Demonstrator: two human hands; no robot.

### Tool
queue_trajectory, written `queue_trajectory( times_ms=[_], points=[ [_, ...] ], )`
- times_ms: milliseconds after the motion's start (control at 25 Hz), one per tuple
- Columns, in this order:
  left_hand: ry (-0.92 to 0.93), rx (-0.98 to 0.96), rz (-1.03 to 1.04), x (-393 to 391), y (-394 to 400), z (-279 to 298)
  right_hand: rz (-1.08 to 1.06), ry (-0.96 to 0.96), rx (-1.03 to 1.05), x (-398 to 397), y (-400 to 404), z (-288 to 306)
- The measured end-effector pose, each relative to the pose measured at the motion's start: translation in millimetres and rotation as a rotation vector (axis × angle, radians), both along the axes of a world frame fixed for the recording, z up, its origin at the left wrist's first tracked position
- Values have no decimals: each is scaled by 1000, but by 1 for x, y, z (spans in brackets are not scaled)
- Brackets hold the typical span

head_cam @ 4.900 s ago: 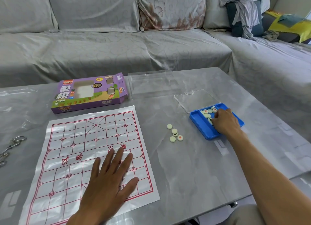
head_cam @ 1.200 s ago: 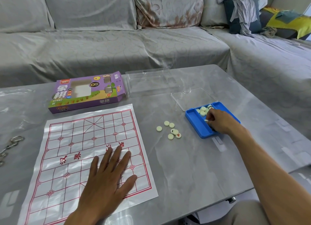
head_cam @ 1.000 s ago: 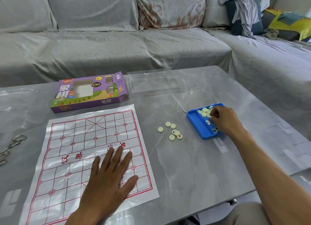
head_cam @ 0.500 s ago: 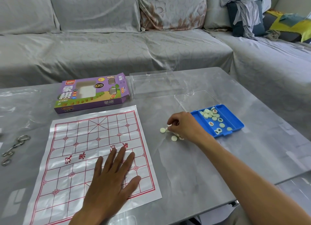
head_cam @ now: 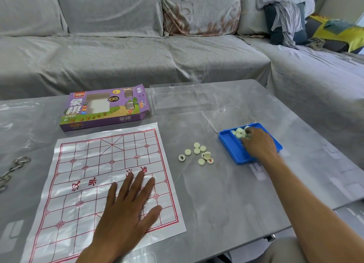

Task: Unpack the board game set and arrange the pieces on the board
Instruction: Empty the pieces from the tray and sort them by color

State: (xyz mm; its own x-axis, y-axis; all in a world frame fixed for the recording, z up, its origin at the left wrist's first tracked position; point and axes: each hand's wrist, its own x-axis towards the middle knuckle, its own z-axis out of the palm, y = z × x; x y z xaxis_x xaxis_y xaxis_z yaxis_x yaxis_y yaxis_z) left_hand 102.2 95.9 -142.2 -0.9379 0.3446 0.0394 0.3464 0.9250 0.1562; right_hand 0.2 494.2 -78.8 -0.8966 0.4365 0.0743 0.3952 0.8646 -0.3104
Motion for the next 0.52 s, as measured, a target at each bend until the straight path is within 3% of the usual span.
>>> queue_trajectory(
  times_ms=[80, 200, 520],
  points=[
    [3, -13, -1, 0, -1, 0, 37, -84, 2, 2, 13, -15],
    [17, -25, -4, 0, 0, -1, 21, 19, -106, 1, 16, -13],
    [-6, -10, -5, -1, 0, 1, -19, -23, -25, -6, 16, -12]
  ],
)
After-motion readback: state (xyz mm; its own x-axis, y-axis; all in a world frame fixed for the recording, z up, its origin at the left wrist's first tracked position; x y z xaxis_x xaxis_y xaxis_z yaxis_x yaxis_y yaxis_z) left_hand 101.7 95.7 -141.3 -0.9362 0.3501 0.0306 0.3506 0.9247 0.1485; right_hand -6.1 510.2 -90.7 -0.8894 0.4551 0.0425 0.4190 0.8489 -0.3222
